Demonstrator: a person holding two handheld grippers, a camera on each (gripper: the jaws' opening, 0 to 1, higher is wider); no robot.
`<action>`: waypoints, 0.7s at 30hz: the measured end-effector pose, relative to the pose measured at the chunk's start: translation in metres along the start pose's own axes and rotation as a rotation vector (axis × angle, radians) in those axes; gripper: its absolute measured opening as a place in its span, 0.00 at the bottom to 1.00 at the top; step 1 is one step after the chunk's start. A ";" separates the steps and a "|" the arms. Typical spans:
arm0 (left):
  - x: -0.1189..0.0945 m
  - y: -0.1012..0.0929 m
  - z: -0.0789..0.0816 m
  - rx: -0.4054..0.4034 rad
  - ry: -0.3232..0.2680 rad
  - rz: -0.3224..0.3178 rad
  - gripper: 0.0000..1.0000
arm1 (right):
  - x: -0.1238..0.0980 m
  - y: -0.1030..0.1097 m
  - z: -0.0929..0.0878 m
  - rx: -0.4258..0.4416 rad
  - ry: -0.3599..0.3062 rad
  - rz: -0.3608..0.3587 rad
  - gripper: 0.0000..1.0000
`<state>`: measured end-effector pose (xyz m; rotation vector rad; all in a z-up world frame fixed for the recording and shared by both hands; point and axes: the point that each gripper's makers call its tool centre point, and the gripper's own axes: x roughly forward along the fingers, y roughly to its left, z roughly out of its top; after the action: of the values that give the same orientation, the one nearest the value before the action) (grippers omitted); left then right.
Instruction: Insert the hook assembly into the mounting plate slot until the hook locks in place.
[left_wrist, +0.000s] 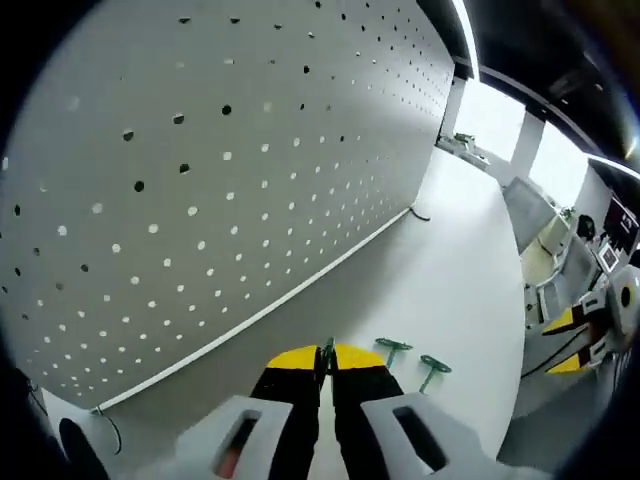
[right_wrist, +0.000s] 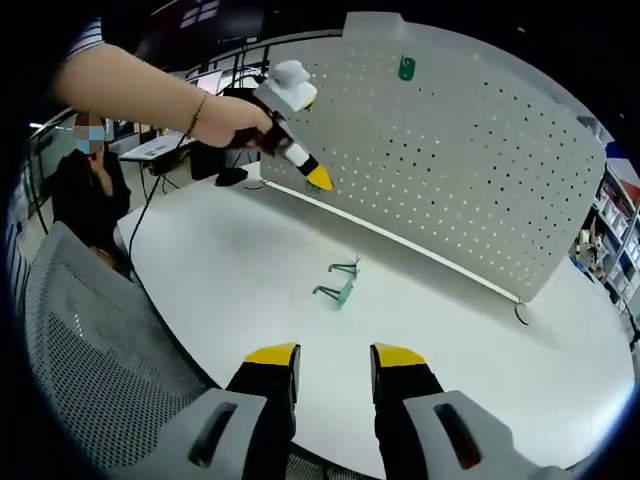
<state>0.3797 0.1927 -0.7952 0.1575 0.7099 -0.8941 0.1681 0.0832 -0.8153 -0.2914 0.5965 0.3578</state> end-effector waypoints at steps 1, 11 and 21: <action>-0.004 -0.004 0.001 -0.007 -0.010 -0.001 0.02 | 0.000 0.000 0.000 0.001 -0.001 0.001 0.25; -0.042 -0.051 -0.006 0.006 -0.064 -0.024 0.02 | -0.001 -0.001 0.000 -0.015 -0.002 -0.007 0.25; -0.073 -0.078 -0.025 -0.122 -0.138 -0.038 0.02 | -0.004 0.005 0.005 -0.038 -0.022 0.005 0.25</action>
<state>0.2775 0.2020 -0.7561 -0.0265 0.6381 -0.8860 0.1659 0.0885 -0.8100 -0.3223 0.5696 0.3769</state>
